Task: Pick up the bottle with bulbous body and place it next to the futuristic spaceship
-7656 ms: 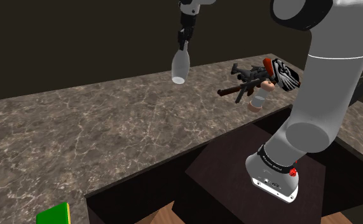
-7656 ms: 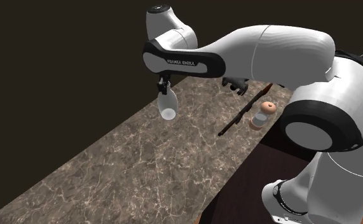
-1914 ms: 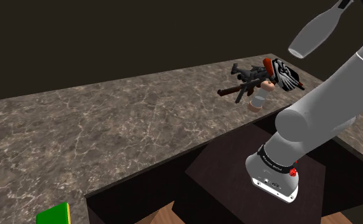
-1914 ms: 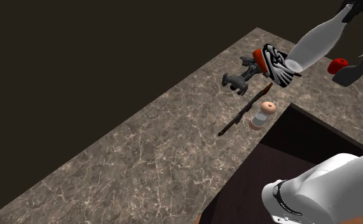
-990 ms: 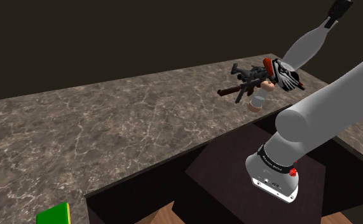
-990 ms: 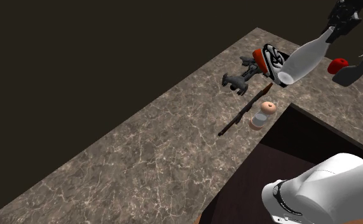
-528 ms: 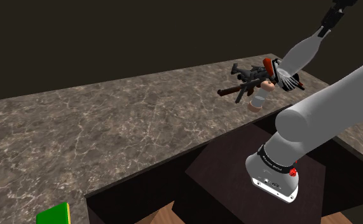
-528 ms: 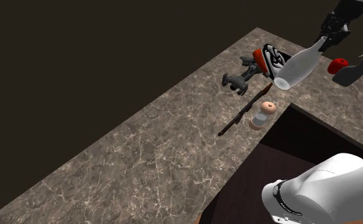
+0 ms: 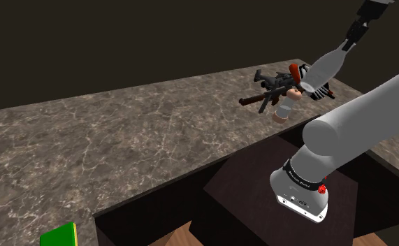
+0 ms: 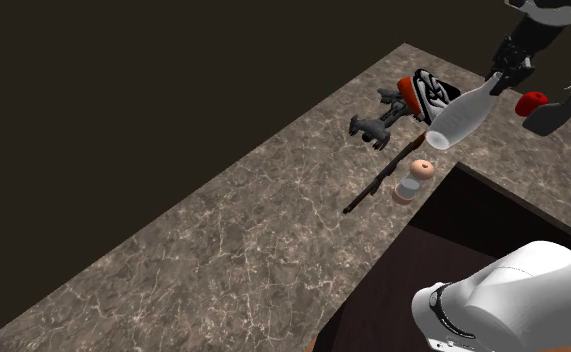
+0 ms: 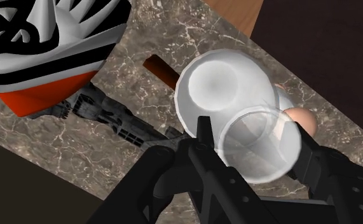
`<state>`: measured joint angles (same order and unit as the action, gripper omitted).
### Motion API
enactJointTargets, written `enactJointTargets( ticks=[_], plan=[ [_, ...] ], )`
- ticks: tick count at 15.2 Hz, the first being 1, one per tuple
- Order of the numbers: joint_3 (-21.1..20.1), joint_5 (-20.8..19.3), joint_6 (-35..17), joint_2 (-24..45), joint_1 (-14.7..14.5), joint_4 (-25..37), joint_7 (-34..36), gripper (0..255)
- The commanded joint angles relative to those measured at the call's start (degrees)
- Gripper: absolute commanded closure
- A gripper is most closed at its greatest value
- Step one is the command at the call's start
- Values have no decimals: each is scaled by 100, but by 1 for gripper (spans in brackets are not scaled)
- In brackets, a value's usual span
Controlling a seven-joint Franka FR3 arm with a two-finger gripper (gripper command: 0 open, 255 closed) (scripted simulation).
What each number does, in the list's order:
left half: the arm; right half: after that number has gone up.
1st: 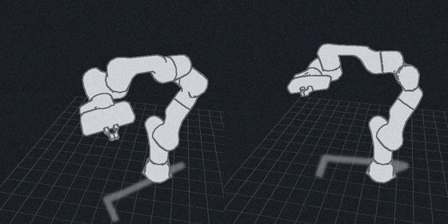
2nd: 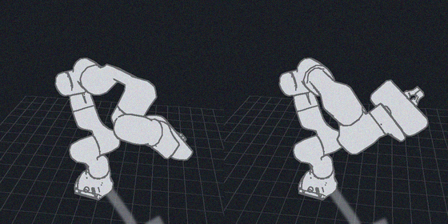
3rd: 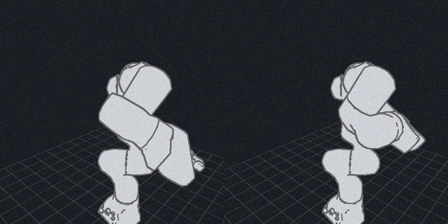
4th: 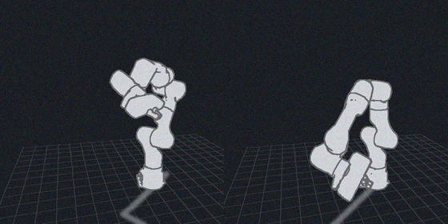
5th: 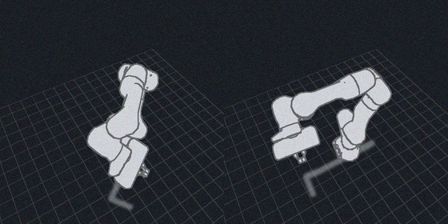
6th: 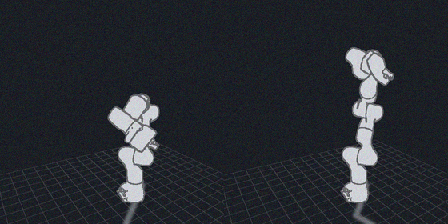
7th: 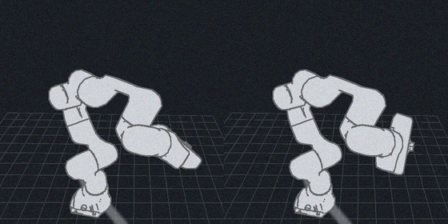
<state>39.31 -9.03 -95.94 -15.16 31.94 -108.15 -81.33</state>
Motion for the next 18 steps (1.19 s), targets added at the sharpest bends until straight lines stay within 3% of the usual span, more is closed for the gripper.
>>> enactJointTargets(
  ticks=[1,18],
  plan=[
    [15,-21,-161,-26,15,-176,2,255],
    [188,-49,-1473,70,61,-1403,-12,255]
  ],
)
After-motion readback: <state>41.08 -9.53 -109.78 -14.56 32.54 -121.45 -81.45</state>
